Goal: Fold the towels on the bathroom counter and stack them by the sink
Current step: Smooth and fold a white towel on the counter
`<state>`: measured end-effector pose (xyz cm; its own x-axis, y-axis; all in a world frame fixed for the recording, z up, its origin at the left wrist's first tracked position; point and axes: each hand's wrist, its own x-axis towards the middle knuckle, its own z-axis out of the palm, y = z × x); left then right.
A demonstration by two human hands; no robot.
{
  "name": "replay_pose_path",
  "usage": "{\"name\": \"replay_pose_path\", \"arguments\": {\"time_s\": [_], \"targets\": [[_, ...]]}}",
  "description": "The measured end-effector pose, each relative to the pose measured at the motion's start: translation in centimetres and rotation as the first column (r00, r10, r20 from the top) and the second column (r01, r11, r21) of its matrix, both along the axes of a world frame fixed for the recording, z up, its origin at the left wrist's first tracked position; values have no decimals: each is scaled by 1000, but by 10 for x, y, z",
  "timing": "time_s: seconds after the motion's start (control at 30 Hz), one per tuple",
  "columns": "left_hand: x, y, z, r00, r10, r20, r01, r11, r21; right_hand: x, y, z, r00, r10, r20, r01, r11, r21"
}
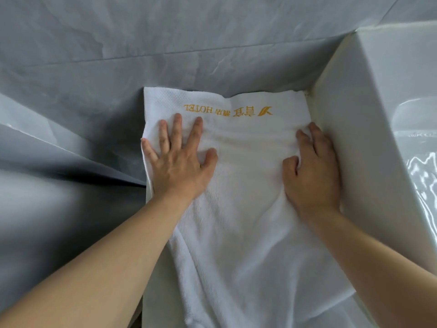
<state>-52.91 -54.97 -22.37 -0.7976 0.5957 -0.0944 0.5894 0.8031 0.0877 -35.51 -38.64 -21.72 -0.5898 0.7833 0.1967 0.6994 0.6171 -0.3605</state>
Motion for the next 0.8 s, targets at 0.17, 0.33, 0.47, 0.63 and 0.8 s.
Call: {"name": "replay_pose_path", "arguments": {"time_s": [0.17,0.33,0.47,0.63,0.8], "targets": [[6,-2,7,997,-21,69,25,998,-58,-1,-2,5,999,7,41,-7,1000,3],[27,-42,22,993,71,89,-68,997,-30,-2,-3,4,994,53,96,-56,998,28],[94,-70,17,980,161,119,-157,987,-43,1,-2,6,995,49,87,-50,999,11],[89,-69,10,983,165,86,-171,983,69,3,-2,1,997,39,66,-41,999,33],[87,-69,7,984,166,63,-171,980,103,10,1,9,951,129,280,-146,989,38]]}}
